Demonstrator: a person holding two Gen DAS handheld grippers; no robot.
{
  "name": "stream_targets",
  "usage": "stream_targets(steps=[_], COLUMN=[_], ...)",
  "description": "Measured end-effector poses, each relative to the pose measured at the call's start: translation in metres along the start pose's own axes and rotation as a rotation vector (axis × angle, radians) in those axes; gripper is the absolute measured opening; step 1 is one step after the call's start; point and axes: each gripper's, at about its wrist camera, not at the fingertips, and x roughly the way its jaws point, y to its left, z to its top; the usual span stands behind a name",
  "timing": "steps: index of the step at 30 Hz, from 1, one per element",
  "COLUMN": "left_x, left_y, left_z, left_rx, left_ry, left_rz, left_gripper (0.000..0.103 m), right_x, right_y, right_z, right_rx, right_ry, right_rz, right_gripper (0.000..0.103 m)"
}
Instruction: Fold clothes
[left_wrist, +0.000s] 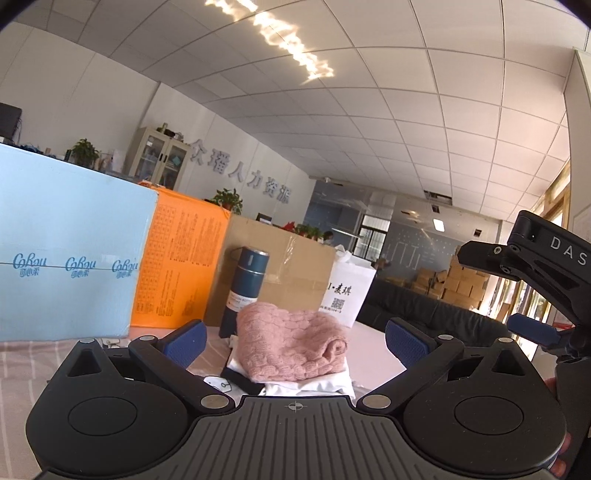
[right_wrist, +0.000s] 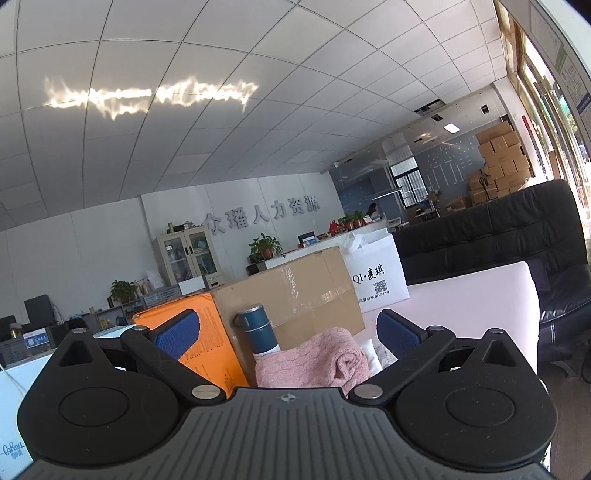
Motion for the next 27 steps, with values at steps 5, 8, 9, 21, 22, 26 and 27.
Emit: stream_targets(steps=[5, 8, 9, 21, 22, 26, 27], left_x=[0.002, 0.007, 0.010, 0.001, -0.002, -0.013, -0.014], left_y=[-0.004, -0.005, -0.005, 0.009, 0.009, 0.011, 0.010], left_z=[-0.004, -0.008, -0.010, -0.001, 0.001, 0.007, 0.009], left_rx=[0.012, 0.020, 0.021, -0.023, -0.028, -0.039, -0.037], left_ry=[-0.009, 0.009, 0.016, -0.012, -0.023, -0.059, -0.064], left_rz=[0.033, 0.040, 0.045, 0.132, 0.134, 0.131, 0.132], left_gripper=[0.103, 0.103, 0.103, 0.103, 0.103, 0.103, 0.103], right_x=[-0.012, -0.010, -0.006, 0.011, 0.010, 0.006, 0.006], right_y=[-0.003, -0.007, -0.007, 0.019, 0.022, 0.032, 0.033], right_z=[0.000, -0.004, -0.005, -0.019, -0.018, -0.015, -0.015], right_rx=[-0.021, -0.020, -0.021, -0.099, -0.109, -0.145, -0.152], right_ry=[-0.001, 0.019, 0.031, 0.126, 0.124, 0.116, 0.117], right_rz=[-0.002, 0.001, 0.003, 0.047, 0.045, 0.040, 0.038], right_gripper=[0.103, 0.103, 0.103, 0.103, 0.103, 0.103, 0.103])
